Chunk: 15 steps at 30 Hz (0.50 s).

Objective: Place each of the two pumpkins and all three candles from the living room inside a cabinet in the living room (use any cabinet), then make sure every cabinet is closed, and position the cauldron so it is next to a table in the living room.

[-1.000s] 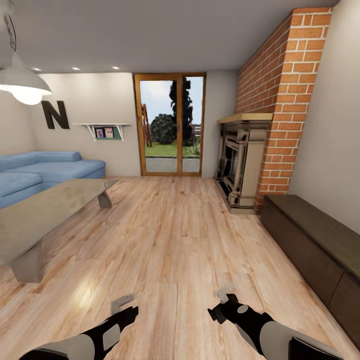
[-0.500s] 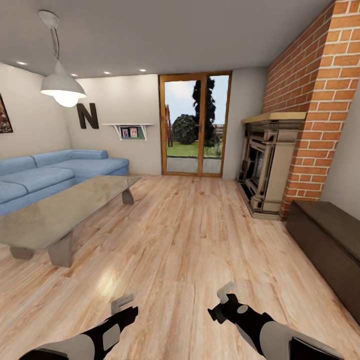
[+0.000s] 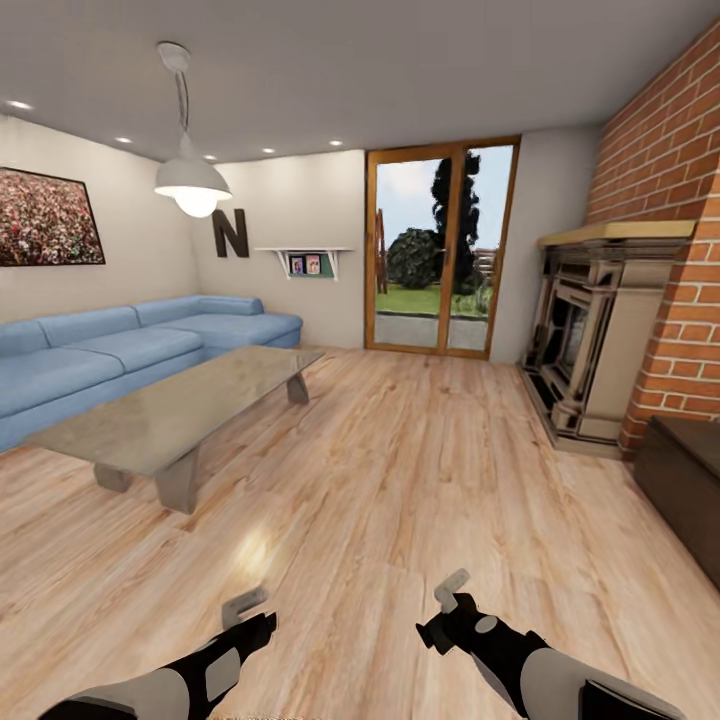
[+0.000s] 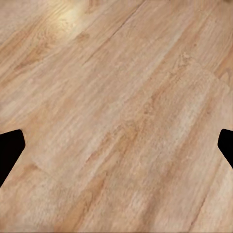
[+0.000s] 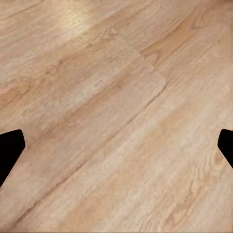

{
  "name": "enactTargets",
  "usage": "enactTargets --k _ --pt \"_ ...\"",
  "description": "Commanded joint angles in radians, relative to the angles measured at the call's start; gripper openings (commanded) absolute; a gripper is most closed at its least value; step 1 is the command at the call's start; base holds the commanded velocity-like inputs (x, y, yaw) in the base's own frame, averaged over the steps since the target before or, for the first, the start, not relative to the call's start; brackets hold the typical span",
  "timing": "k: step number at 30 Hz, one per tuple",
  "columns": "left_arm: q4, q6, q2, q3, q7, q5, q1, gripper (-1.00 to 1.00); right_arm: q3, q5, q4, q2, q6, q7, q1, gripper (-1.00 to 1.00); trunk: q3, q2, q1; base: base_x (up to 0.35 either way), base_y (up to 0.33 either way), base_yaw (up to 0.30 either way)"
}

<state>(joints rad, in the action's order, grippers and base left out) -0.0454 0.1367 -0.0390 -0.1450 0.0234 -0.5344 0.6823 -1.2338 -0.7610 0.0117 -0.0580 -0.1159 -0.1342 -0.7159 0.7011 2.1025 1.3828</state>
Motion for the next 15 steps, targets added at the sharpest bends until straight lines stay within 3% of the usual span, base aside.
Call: enactTargets --k 1,15 --pt "-0.004 0.006 -0.001 -0.008 0.002 -0.006 0.002 1.00 -0.007 -0.011 0.002 0.000 -0.004 -0.005 -0.001 1.00 0.001 0.001 0.000 0.000 0.000 0.288" --pt "-0.005 0.006 -0.001 -0.008 0.002 -0.006 0.002 1.00 -0.007 -0.011 0.002 0.000 -0.004 -0.005 0.000 1.00 -0.006 0.001 0.000 0.000 0.000 0.287"
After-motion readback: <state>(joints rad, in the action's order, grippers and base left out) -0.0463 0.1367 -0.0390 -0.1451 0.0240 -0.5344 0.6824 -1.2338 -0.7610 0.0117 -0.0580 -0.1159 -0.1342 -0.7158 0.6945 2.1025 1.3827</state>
